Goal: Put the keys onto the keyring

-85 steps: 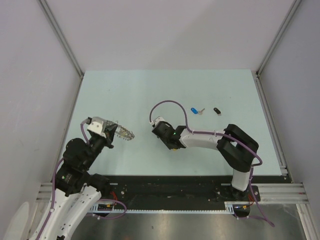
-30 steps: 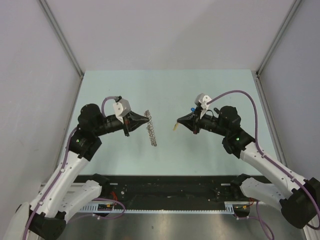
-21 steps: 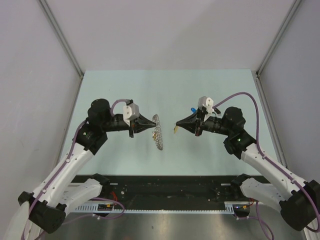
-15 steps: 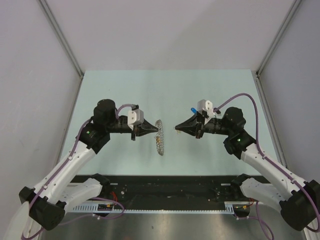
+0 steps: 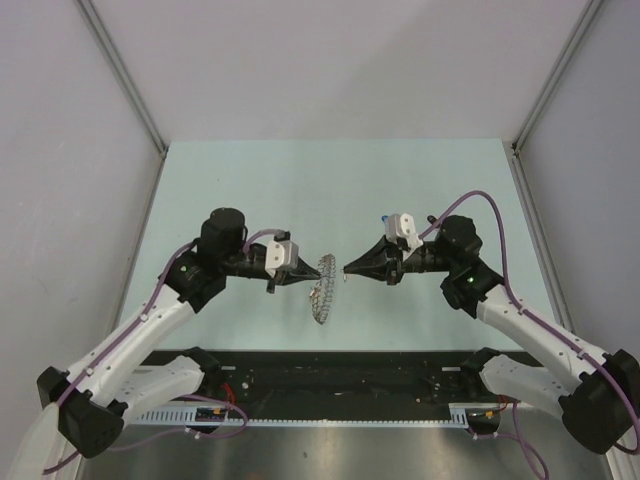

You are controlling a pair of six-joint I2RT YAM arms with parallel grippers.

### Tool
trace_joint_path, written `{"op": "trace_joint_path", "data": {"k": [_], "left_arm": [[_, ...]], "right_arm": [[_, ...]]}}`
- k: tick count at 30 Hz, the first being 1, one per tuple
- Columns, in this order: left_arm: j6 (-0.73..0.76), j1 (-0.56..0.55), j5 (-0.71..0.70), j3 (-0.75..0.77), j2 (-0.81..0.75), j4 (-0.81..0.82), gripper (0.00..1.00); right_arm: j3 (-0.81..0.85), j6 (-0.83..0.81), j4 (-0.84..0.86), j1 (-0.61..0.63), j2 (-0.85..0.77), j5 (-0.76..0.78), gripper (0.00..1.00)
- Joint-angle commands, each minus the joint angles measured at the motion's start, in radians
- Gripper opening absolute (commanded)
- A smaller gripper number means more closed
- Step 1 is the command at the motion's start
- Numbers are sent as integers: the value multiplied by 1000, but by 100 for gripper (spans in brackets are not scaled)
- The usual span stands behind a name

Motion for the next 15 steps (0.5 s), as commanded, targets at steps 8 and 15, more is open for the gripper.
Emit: {"op": "trace_joint_path", "data": {"k": [8, 15], "left_arm": [[21, -35, -18, -41, -28, 77, 0], [-43, -35, -1, -63, -35, 155, 1]], "right_arm": [[-64, -2, 126, 97, -19, 98, 0], [-112, -5, 186, 114, -56, 180, 0]]}}
